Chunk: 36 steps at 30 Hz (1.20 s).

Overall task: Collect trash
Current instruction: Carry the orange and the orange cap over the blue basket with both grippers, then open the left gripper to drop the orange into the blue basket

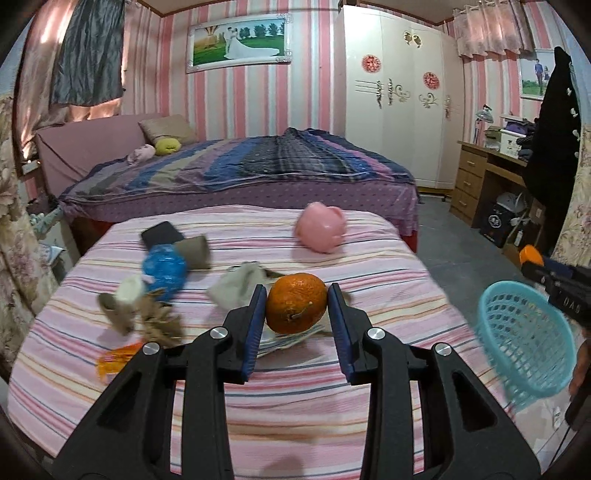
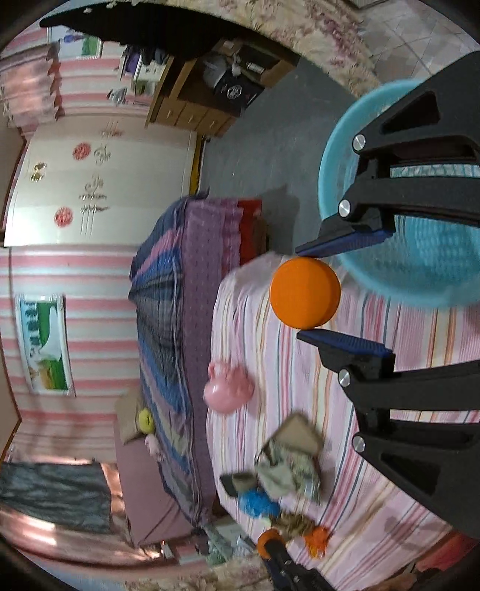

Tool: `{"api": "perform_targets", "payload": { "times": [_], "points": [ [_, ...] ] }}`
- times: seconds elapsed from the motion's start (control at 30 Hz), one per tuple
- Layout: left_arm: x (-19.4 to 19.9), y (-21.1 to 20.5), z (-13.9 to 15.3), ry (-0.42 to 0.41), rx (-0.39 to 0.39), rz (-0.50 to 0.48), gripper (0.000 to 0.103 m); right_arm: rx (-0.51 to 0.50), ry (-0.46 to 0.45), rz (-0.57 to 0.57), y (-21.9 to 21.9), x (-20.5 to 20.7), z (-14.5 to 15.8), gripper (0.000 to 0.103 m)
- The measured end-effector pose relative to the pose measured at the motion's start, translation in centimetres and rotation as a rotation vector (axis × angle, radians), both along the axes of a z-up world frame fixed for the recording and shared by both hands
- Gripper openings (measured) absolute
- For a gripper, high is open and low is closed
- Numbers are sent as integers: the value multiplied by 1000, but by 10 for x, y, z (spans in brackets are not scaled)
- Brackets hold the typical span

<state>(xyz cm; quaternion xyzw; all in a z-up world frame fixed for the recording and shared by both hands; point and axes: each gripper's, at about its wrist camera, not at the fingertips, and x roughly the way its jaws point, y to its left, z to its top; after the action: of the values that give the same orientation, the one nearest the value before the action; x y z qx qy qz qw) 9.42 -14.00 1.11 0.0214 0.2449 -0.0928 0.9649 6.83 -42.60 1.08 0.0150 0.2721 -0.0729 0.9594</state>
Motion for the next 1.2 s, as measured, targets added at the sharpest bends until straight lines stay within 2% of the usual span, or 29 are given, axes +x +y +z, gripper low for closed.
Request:
{"api": "perform_targets", "payload": {
  "times": [0.2, 0.37, 0.6, 0.7, 0.83, 1.03, 1.2],
  "points": [
    [6, -45, -5, 2, -5, -56, 34, -34, 38, -32, -29, -9, -9, 40],
    [7, -89, -17, 19, 2, -127, 34, -21, 34, -55, -59, -28, -13, 40],
    [-3, -146, -34, 28, 29, -247, 34, 23, 77, -88, -113, -44, -30, 40],
    [-5, -169, -40, 52, 13, -285, 34, 44, 92, -114, -134, -52, -39, 40],
    [-4, -204, -49, 107, -20, -338, 34, 61, 102, -128, -147, -59, -49, 40],
    [-9, -252, -64, 138, 16, -407, 34, 93, 110, -148, -162, -57, -59, 40],
    [-1, -266, -70, 146, 35, -416, 35, 97, 116, -139, -160, -52, -62, 40]
  ]
}}
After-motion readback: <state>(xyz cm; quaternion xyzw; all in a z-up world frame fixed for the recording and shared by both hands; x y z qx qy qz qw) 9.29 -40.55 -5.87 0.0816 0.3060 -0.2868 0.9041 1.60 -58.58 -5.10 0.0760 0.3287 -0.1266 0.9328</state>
